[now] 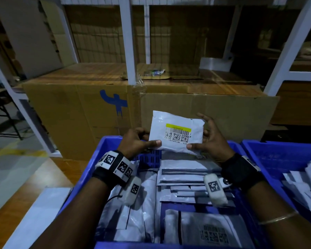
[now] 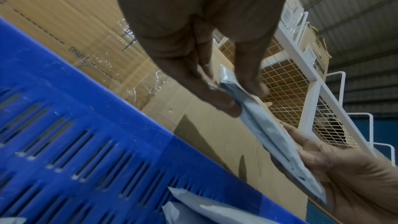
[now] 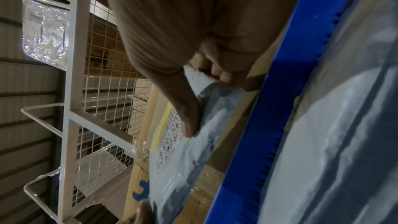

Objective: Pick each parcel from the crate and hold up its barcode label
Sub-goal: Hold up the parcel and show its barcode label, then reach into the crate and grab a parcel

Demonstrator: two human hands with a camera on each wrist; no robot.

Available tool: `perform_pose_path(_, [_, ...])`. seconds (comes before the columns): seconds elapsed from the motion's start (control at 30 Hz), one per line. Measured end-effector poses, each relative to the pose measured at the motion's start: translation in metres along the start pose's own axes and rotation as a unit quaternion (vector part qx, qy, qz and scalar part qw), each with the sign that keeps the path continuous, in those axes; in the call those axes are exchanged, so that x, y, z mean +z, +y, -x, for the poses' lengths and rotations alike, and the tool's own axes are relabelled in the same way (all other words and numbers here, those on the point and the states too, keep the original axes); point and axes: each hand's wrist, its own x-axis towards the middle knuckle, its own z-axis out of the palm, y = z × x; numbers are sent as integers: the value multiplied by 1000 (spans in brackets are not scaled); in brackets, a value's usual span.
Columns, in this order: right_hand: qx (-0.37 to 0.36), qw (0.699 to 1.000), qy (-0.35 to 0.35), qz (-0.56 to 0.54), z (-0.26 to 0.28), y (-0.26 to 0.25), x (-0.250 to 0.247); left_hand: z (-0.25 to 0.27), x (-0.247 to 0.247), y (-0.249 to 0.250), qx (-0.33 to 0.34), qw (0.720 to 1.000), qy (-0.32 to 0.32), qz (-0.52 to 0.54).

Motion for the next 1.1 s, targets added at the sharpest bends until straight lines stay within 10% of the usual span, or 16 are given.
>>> perform_pose_path(1.1, [96, 988, 35, 117, -7, 6, -32, 4, 22, -5, -81, 990, -108, -45])
